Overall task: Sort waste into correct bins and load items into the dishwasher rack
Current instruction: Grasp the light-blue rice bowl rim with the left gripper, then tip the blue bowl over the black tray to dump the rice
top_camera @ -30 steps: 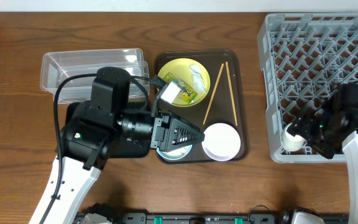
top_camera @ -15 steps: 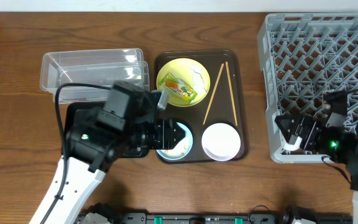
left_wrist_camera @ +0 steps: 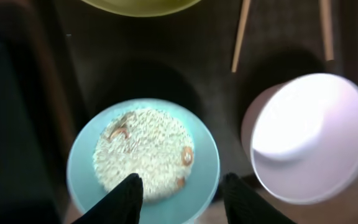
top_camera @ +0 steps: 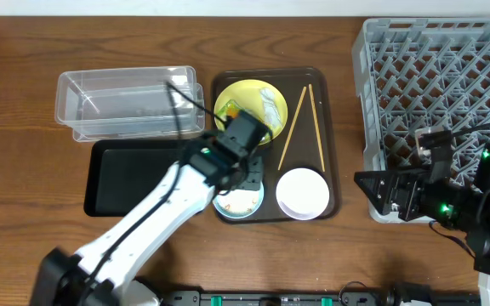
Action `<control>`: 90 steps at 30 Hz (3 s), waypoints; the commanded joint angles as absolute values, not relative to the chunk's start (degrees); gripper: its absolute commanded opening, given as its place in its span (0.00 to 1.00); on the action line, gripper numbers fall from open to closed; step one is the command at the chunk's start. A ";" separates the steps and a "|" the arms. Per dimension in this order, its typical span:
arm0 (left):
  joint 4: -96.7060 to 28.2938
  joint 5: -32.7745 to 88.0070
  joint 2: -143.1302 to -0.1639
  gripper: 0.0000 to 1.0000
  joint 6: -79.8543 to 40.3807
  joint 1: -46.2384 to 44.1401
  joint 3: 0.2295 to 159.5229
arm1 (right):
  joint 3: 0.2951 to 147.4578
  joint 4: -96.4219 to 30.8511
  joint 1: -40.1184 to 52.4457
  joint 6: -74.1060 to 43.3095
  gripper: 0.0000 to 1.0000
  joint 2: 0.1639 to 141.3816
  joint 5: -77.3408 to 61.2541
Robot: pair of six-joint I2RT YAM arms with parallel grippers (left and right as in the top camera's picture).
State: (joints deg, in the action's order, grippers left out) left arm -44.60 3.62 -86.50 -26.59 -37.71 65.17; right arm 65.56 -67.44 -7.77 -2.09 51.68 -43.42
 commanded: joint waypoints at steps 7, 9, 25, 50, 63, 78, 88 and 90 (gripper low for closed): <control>-39.40 -0.93 -99.74 0.41 -28.69 -39.99 64.51 | 66.15 -67.96 -7.05 -0.12 0.87 51.48 -44.62; -38.81 -0.69 -101.25 0.40 -28.95 -40.01 64.51 | 66.15 -68.20 -7.05 -0.10 0.87 51.48 -44.62; -43.03 -0.30 -97.17 0.35 -29.32 -40.34 67.07 | 66.15 -68.38 -7.05 -0.10 0.88 51.48 -44.60; -37.87 -0.43 -103.28 0.19 -35.94 -43.22 67.00 | 66.15 -68.40 -7.05 -0.12 0.89 51.55 -44.60; -40.75 -0.71 -101.25 0.06 -35.86 -45.41 67.88 | 66.15 -68.42 -7.05 -0.12 0.91 51.59 -44.58; -56.01 3.90 -84.18 0.06 -26.81 -38.79 76.09 | 66.15 -68.58 -7.05 -0.14 0.91 51.62 -44.40; -59.13 46.83 -81.41 0.06 -6.26 -6.44 73.36 | 66.15 -68.82 -7.05 -0.14 0.91 51.62 -44.40; -59.77 53.82 -81.67 0.06 -0.91 -0.38 71.05 | 66.15 -68.82 -7.05 -0.14 0.91 51.62 -44.40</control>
State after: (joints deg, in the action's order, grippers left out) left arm -58.78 36.05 -81.60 -11.97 -7.29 73.91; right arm 65.56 -68.75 -7.75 -0.97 51.72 -43.72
